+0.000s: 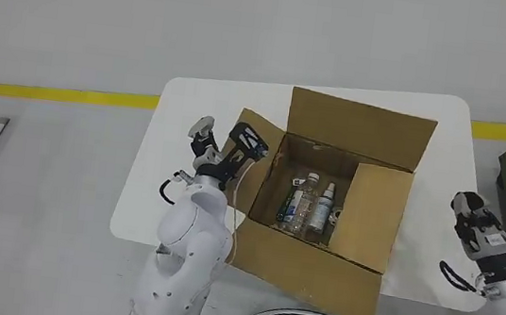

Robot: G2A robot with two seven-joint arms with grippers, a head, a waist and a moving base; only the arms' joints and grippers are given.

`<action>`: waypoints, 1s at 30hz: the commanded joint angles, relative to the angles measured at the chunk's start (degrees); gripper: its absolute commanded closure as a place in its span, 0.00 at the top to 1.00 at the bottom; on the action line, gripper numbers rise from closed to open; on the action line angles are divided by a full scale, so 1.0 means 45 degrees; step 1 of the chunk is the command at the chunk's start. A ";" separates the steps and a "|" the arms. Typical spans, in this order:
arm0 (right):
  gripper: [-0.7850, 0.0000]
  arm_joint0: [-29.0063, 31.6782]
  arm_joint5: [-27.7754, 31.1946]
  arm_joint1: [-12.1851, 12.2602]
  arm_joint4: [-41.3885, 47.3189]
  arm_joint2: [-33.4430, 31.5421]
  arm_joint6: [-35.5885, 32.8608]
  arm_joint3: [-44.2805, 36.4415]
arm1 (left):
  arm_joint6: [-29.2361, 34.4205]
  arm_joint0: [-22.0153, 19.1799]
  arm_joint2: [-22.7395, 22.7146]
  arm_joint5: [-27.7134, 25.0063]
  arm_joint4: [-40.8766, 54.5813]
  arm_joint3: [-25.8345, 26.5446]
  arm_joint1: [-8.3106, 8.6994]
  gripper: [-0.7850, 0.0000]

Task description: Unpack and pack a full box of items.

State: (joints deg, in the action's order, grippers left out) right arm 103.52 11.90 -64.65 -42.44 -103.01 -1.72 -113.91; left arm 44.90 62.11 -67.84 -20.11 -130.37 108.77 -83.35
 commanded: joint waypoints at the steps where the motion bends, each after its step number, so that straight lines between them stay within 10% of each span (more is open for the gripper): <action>1: 0.00 0.0107 0.0067 -0.0009 -0.0018 0.0009 -0.0147 0.0144 | -0.0018 0.0071 -0.0019 -0.0024 -0.0214 -0.0060 0.0009 1.00; 30: 0.00 -0.2576 0.1184 -0.0171 -0.1446 0.2618 -0.1227 0.2090 | -0.0063 0.0341 0.0314 -0.1402 0.0178 0.1935 -0.0136 1.00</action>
State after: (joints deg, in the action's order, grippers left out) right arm 92.74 16.69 -65.45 -48.39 -91.38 -6.94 -105.11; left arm 44.83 63.77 -66.60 -26.44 -130.62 116.88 -83.87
